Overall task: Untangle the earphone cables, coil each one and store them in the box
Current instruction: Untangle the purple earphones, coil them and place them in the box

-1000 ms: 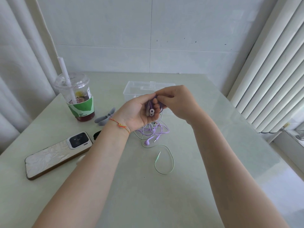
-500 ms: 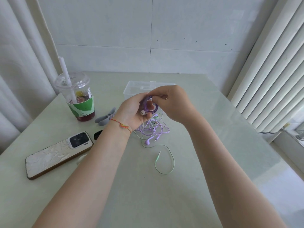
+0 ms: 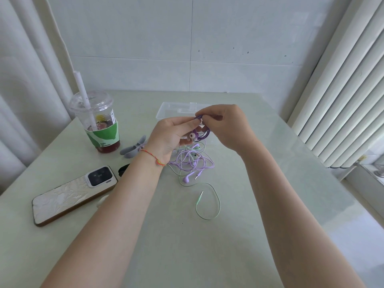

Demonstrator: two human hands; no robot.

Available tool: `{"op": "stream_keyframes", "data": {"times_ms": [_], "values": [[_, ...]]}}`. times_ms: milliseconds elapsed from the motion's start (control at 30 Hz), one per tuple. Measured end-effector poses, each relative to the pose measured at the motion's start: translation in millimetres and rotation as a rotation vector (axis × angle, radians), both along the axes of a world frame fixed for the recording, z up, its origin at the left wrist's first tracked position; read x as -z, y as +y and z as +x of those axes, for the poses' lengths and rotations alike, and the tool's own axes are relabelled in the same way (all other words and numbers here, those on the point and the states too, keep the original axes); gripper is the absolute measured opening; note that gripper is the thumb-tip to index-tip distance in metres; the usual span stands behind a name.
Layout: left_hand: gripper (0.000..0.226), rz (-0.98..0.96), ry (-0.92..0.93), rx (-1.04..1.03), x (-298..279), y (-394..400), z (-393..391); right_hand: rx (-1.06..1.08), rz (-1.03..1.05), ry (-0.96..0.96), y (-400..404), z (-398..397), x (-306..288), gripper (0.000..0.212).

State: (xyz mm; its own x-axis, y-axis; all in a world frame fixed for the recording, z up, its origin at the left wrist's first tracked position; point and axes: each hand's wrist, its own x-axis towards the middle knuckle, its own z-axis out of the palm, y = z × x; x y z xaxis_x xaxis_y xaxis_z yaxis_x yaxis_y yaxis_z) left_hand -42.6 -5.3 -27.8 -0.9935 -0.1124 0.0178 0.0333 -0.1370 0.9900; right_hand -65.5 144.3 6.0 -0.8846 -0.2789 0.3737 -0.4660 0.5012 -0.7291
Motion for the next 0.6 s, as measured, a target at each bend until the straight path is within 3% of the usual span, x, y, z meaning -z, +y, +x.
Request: {"op": "stream_keyframes", "data": {"times_ms": [133, 367, 467, 600], "values": [[0.009, 0.047, -0.006, -0.013, -3, -1, 1, -0.017, -0.056, 0.002, -2, 0, 1, 0.018], [0.021, 0.028, -0.049, -0.058, -17, -12, 8, -0.025, -0.144, 0.023, -13, 4, 0, 0.021], [0.012, 0.015, -0.102, -0.101, -24, -18, 16, -0.055, -0.094, 0.046, -23, 8, -2, 0.022], [0.018, -0.013, -0.139, -0.145, -24, -35, 35, -0.071, 0.021, 0.126, -40, 24, -2, 0.02]]}}
